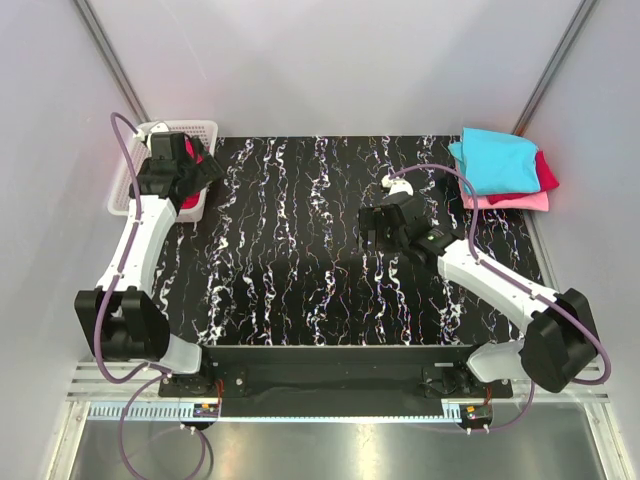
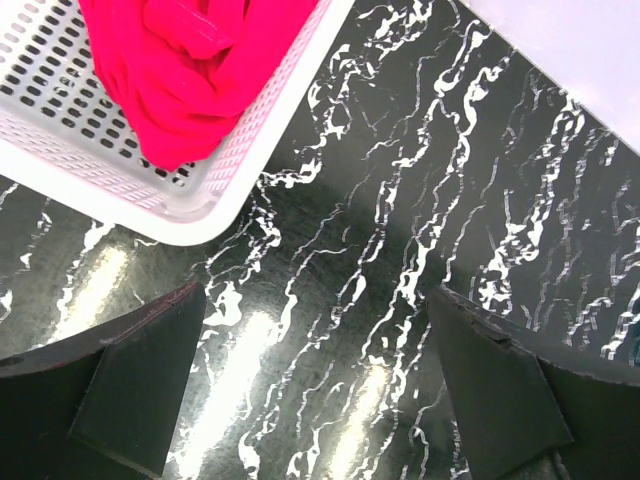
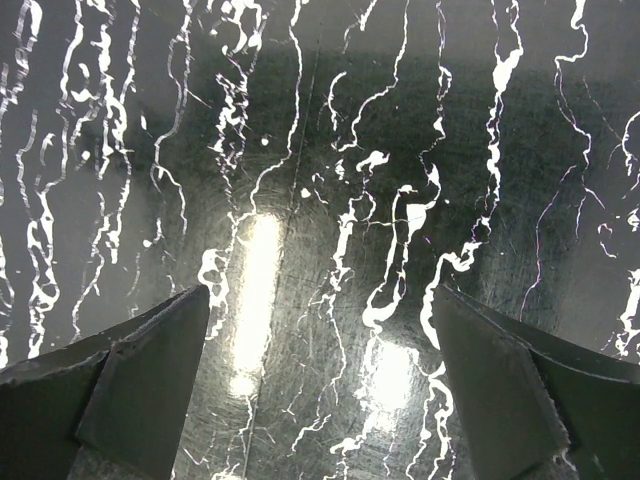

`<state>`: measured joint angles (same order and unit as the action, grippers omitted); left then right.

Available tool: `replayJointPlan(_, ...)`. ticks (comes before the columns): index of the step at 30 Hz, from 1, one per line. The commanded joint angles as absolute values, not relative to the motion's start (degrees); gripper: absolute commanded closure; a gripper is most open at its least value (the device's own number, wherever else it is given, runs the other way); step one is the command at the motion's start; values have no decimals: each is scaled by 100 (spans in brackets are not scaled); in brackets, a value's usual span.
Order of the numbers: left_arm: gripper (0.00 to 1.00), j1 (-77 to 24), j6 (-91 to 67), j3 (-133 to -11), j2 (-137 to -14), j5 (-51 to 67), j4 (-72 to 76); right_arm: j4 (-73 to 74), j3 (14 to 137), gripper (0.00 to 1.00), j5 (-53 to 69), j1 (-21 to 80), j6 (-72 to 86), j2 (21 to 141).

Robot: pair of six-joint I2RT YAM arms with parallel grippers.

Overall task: Fold and stack the t-shirts
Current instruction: Grab the tshirt from the pile

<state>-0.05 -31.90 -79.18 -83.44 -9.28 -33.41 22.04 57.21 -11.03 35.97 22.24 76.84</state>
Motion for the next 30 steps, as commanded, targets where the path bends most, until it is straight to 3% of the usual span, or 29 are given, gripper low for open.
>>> replayJointPlan(1, 1, 0, -2918, -8253, -8402, -1072, -3243, 1960, 5871, 0, -1151, 3639, 2101, 7769)
replayJointPlan(30, 1, 369, -2874, -9079, -9000, -1081, -3683, 1934, 5977, 0, -958, 3639, 2268, 7787)
